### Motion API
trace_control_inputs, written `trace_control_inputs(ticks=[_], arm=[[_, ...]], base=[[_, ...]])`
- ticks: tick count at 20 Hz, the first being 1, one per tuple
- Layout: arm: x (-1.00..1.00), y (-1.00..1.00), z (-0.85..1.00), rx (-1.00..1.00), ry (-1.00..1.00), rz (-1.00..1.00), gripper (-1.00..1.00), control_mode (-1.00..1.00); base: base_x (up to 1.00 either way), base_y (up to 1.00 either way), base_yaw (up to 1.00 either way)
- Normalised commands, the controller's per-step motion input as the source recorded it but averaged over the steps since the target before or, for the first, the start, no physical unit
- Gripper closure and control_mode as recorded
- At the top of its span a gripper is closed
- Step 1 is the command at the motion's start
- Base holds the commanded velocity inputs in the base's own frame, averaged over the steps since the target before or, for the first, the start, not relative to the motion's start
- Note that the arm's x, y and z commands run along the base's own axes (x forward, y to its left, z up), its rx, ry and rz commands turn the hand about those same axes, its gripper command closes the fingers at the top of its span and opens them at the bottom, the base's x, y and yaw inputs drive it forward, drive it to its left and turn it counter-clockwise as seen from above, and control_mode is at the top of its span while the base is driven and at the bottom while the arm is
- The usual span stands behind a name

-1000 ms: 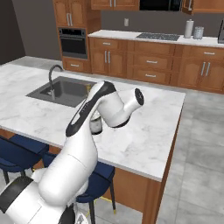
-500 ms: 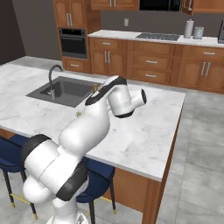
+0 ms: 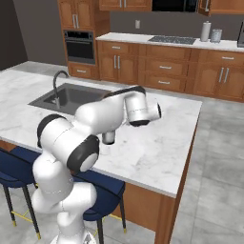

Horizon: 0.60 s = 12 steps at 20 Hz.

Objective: Get the candle and the wine from the cabinet and move them to the dining counter.

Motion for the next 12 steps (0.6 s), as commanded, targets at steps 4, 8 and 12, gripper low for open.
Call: trace_control_inputs(ticks=[4,8,12], arm=[[0.12,0.00,-0.39,0.00,0.00,0.00,1.00,-1.00],[0.12,0.00,-0.36,0.00,0.00,0.00,1.00,-1.00],[0.15,0.00,-0.30,0.00,0.00,0.00,1.00,-1.00]], base=[[0.00,0.00,0.00],[0.00,0.00,0.00],[0.00,0.00,0.00]])
